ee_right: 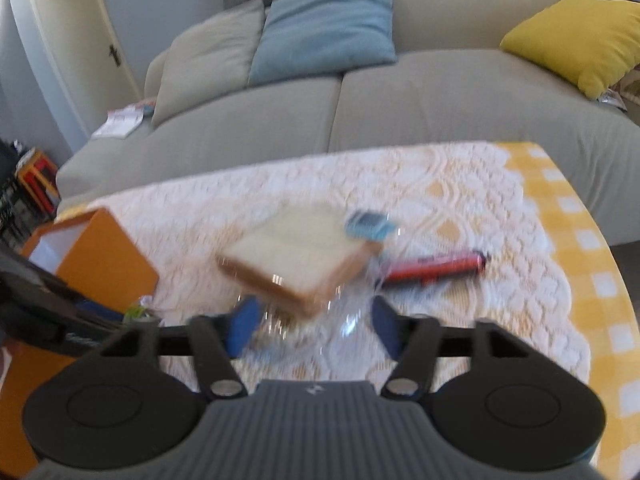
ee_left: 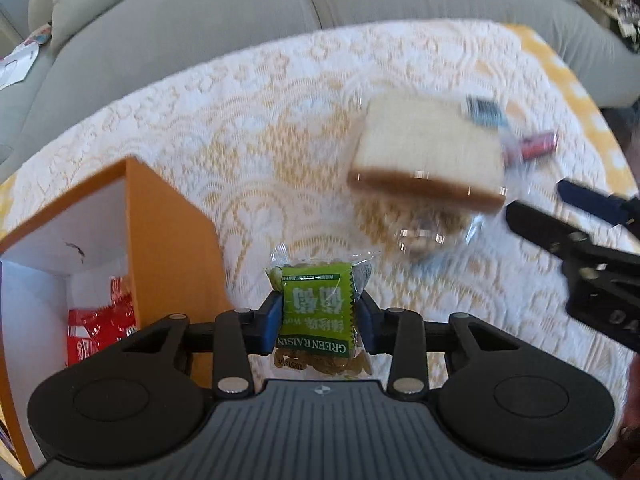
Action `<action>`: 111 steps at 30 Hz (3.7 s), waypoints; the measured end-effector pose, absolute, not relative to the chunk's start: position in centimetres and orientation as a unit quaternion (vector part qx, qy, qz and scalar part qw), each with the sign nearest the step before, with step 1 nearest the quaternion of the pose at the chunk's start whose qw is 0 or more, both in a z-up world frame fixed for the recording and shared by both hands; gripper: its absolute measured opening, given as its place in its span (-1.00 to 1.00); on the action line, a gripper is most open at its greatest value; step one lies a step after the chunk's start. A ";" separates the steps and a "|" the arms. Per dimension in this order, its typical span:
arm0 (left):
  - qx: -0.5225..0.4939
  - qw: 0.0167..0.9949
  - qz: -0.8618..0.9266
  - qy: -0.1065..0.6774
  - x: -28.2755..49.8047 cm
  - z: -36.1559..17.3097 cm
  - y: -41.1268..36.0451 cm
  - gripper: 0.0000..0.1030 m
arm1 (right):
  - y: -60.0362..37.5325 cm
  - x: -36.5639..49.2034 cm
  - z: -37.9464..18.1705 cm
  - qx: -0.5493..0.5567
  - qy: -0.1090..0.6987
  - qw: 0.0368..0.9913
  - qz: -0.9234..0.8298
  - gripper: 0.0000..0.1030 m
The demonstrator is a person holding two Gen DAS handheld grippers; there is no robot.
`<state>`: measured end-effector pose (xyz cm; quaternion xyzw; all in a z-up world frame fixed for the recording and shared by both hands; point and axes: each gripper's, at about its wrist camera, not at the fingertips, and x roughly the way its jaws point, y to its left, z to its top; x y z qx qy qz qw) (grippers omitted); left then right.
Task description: Organize snacks
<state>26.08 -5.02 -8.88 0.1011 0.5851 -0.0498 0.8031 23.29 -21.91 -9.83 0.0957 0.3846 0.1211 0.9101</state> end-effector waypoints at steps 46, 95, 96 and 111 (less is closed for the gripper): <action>0.035 0.804 -0.044 0.591 21.1 -4.8 -4.1 -0.16 | -23.3 23.2 -7.1 0.192 0.425 0.872 0.145 -0.65; -0.064 0.817 -0.064 0.570 13.2 -1.5 -0.1 -0.16 | -16.2 10.4 -1.8 -0.031 0.383 0.911 0.153 -0.61; -0.065 0.821 -0.063 0.564 12.9 -0.9 0.2 -0.16 | -16.1 10.2 -1.2 -0.031 0.376 0.913 0.157 -0.61; 0.015 0.839 0.035 0.543 12.1 2.9 9.0 -0.16 | -10.0 9.2 6.4 0.075 0.303 0.912 0.268 -0.61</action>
